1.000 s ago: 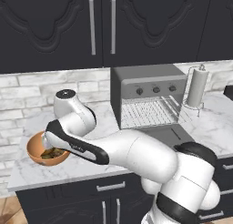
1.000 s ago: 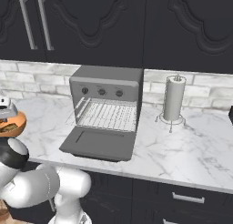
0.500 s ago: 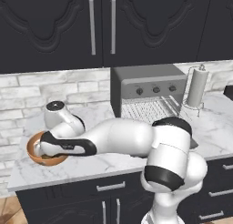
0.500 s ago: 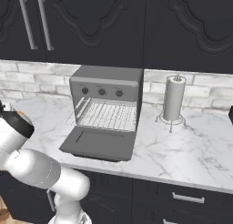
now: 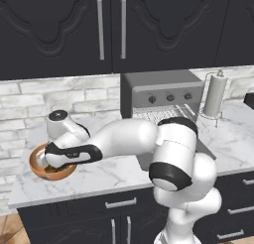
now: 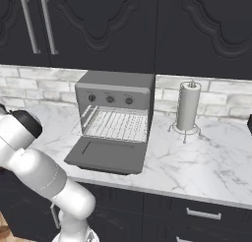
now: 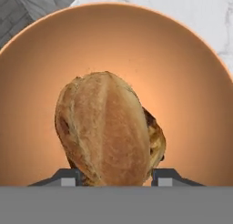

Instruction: Pick up the heated bread from the toaster oven and place it in the bowl. Then move the bread bowl to the dining counter.

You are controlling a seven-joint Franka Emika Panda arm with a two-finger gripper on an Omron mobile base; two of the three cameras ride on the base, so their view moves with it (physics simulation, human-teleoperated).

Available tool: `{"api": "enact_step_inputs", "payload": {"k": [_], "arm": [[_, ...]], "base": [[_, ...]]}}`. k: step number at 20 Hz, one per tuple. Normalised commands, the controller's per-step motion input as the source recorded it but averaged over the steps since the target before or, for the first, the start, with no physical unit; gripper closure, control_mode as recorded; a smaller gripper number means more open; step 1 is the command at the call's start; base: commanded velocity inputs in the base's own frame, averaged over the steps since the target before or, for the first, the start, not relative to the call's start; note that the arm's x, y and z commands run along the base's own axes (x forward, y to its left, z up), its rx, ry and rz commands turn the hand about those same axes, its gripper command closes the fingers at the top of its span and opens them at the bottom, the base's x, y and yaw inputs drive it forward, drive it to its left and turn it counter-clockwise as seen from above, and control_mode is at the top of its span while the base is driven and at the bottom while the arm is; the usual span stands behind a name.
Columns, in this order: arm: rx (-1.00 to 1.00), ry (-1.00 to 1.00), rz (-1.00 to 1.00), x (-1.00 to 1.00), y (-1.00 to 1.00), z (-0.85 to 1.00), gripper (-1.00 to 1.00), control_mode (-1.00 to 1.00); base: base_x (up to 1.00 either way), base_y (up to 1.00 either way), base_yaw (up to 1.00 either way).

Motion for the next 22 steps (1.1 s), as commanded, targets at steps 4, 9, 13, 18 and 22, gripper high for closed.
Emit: {"api": "enact_step_inputs", "payload": {"k": [4,9,13,18,22], "arm": [[0.03,0.00,-0.07,-0.06,-0.18,0.06,-1.00,-1.00],[0.13,0.00,-0.15,-0.16,-0.49,0.33,-1.00,-1.00],[0.09,0.01,-0.20,-0.16,-0.45,0.22,-1.00,-1.00],[0.00,0.00,-0.16,-0.05,-0.68,-0.75,-1.00,-1.00],[0.01,0.00,-0.14,0.00,-0.18,-0.06,-1.00,-1.00]], "base": [[0.00,0.00,0.00],[0.00,0.00,0.00],[0.00,0.00,0.00],[0.00,0.00,0.00],[0.00,0.00,0.00]]}}
